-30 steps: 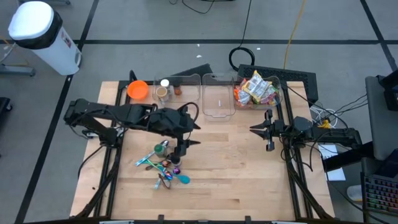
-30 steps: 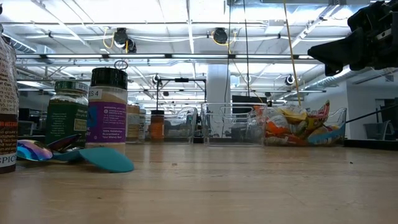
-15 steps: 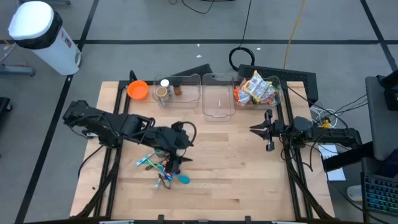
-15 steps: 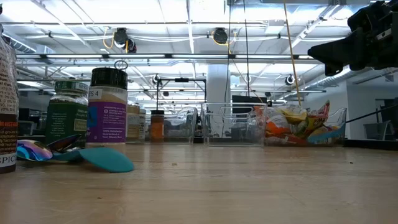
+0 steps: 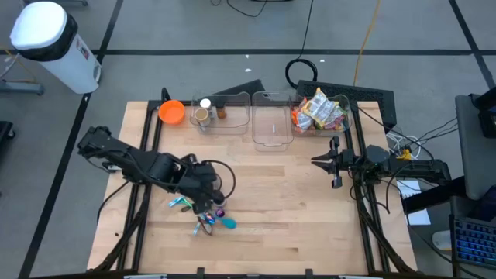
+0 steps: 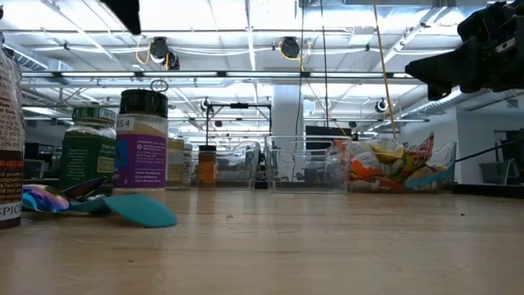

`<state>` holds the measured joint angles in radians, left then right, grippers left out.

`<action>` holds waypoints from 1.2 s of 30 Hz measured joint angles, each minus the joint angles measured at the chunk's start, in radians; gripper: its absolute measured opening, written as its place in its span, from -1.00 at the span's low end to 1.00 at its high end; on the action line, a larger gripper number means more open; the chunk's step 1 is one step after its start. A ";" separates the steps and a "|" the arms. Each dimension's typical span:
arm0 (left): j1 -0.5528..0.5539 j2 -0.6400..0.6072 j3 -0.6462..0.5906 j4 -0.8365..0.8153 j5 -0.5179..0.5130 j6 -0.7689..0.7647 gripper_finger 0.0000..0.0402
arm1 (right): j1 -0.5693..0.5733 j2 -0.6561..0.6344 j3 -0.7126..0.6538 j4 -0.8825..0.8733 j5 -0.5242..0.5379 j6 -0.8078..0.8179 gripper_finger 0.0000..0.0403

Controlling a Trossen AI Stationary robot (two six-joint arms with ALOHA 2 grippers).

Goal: Pick & Place Food Item
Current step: Put the green seasoning bottle into the left transparent bin

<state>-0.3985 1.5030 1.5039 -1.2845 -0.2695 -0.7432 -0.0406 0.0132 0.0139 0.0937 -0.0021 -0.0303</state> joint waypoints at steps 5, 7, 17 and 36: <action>-0.004 -0.042 -0.099 -0.012 0.005 -0.092 0.35 | 0.000 0.000 0.000 0.000 0.000 0.000 -0.79; -0.003 -0.064 -0.151 -0.012 0.003 -0.131 0.35 | 0.000 0.000 0.000 0.000 0.000 0.000 -0.79; 0.055 -0.194 -0.338 0.007 0.028 -0.333 0.35 | 0.000 0.000 0.000 0.000 0.000 0.000 -0.79; 0.103 -0.160 -0.365 0.085 0.118 -0.293 0.35 | 0.000 0.000 0.000 0.000 0.000 0.000 -0.79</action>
<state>-0.2958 1.3430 1.1385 -1.1992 -0.1519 -1.0360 -0.0406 0.0135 0.0143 0.0936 -0.0018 -0.0303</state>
